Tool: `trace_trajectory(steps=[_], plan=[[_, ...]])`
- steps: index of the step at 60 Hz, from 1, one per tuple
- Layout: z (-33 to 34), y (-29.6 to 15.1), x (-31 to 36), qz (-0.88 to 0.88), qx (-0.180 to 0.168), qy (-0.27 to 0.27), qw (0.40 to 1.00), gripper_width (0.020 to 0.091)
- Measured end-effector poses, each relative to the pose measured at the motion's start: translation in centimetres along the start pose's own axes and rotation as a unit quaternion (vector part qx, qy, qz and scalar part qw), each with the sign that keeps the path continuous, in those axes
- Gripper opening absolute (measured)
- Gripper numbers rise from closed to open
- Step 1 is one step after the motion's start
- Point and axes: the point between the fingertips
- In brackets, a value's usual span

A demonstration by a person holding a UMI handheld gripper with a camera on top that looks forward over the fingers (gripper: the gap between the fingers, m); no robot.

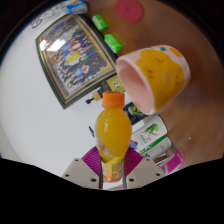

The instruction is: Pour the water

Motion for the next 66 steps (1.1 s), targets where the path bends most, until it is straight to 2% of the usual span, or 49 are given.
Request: trace_trajectory(steps=[10,15,21,28,38,44,50,56,66], plan=[[0.3,1.5,2.1,0.140,0.016,0.049,0.989,0.0257],[0.9,1.6,4.3,0.252,0.012,0.076,0.965,0.0258],[2.4,1.0,7.9,0.405,-0.001,0.103,0.909,0.0259],[4.7,-0.6,12.0,0.570,-0.023,0.145,0.808,0.0257],[8.7,-6.5,15.1,0.736,-0.063,0.214,0.640,0.0259],[10.7,-11.5,14.1,0.776,-0.073,0.268,0.567,0.0258],[11.9,-17.2,11.8,0.786,-0.070,0.319,0.525,0.0258],[13.4,-21.1,8.7,0.787,-0.062,0.356,0.499,0.0257],[14.6,-24.9,4.8,0.773,-0.047,0.379,0.507,0.0258]])
Point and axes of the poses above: the point between the fingertips, and its own axes, seen from behind it with the camera up: x to the left, y down, z backward, against the way the camera looks, and after that the axes turned 10 degrees about x, right-handed
